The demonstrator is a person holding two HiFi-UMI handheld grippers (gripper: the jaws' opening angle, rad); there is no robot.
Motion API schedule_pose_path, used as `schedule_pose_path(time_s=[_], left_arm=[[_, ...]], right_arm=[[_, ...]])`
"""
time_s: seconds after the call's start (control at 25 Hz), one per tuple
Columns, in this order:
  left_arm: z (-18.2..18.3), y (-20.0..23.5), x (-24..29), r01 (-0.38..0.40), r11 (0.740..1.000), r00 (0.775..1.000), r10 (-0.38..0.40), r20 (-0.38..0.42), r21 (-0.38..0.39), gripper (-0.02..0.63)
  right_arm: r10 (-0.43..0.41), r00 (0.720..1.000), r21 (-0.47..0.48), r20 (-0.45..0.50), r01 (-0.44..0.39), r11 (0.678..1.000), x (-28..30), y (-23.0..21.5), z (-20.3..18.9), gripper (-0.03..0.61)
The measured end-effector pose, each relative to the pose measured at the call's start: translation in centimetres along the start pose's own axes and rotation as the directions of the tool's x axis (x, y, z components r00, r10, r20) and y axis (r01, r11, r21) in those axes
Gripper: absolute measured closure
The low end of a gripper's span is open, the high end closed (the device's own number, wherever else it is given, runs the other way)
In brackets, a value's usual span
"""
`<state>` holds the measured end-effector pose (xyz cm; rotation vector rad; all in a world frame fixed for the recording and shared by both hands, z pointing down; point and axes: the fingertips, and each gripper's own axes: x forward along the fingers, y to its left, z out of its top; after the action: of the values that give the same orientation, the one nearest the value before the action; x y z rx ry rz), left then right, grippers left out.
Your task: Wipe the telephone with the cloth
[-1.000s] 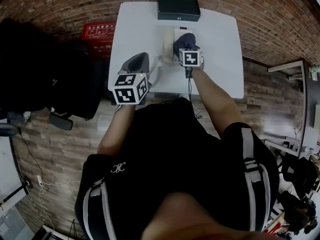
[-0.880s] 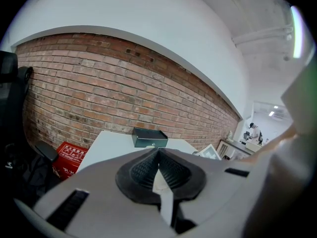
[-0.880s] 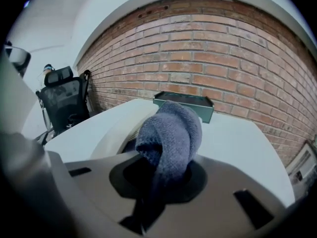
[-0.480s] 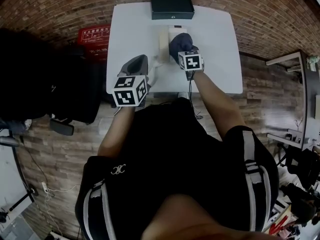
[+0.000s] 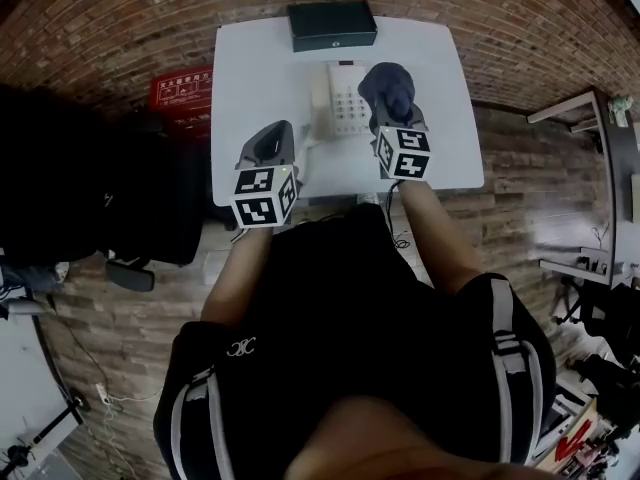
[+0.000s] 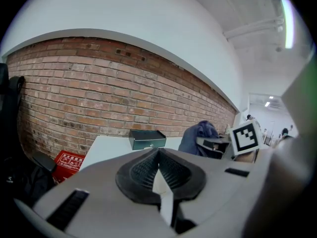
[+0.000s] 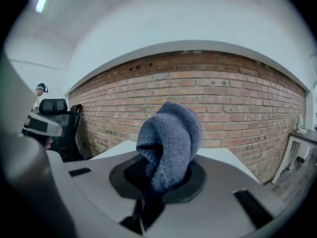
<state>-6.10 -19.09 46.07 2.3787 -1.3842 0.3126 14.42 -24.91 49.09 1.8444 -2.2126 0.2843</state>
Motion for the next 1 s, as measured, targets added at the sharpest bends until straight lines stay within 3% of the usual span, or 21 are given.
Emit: schedule_pose_path(time_s=[0.24, 0.48, 0.76, 1.0], left_arm=[[1.3, -0.3, 0.3, -0.035, 0.996, 0.998, 0.031, 0.052, 0.083, 0.612], [1.6, -0.8, 0.6, -0.024, 0.995, 0.997, 0.017, 0.069, 0.095, 0.612], [1.8, -1.8, 0.0, -0.029, 0.987, 0.996, 0.015, 0.092, 0.16, 0.612], [1.4, -1.6, -0.5, -0.028, 0.987, 0.996, 0.014, 0.086, 0.158, 0.612]], right_arm=[[0.018, 0.991, -0.035, 0.136, -0.013, 0.999, -5.8, 0.5, 2.6, 0.541], [-0.015, 0.986, -0.014, 0.168, 0.017, 1.0, -7.6, 0.0, 2.2, 0.541], [0.01, 0.984, -0.026, 0.178, -0.005, 1.0, -8.1, 0.5, 2.8, 0.541], [0.038, 0.986, -0.04, 0.165, -0.031, 0.999, -8.0, 1.6, 2.5, 0.541]])
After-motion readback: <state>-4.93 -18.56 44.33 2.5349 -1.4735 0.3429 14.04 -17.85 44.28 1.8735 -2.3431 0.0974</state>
